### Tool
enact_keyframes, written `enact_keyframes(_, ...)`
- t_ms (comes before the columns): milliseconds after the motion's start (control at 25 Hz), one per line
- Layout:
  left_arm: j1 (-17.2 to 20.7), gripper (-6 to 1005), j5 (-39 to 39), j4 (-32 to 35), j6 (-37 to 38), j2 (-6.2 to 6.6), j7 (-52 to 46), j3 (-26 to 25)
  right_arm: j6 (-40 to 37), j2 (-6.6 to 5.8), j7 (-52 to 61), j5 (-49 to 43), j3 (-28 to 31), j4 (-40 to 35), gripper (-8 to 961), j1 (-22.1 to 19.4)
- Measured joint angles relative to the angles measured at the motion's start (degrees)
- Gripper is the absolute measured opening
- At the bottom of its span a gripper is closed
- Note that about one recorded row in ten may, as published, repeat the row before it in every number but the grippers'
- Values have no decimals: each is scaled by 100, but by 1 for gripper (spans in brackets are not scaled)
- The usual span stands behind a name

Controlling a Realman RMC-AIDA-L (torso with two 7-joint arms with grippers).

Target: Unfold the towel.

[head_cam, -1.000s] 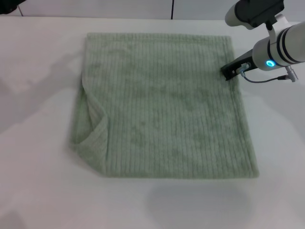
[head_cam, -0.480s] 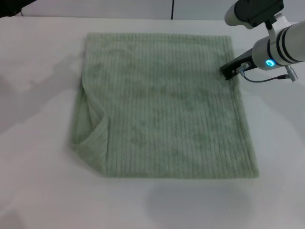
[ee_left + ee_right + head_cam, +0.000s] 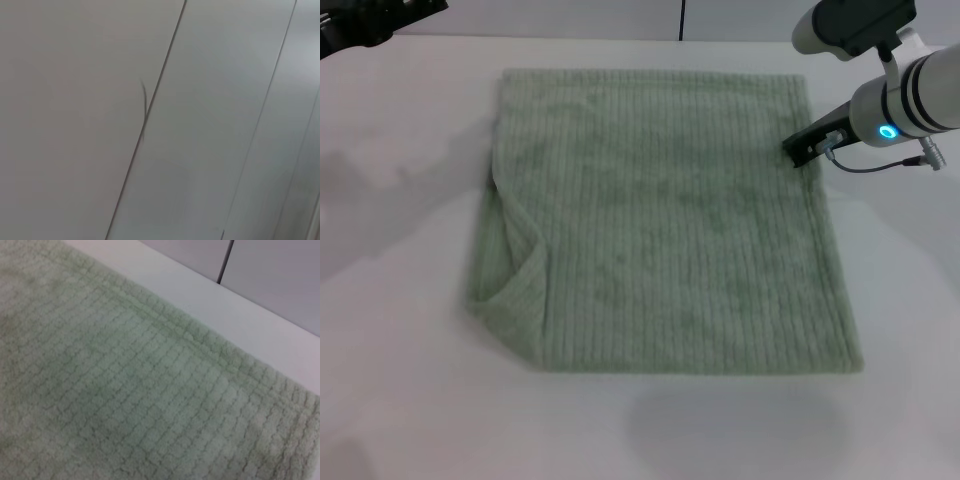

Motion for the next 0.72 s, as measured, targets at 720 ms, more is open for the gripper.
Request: enact_keyframes(720,-3,871,-1,-22,-4,32,-20,57,0,0,0,-6,-6,28,24,1)
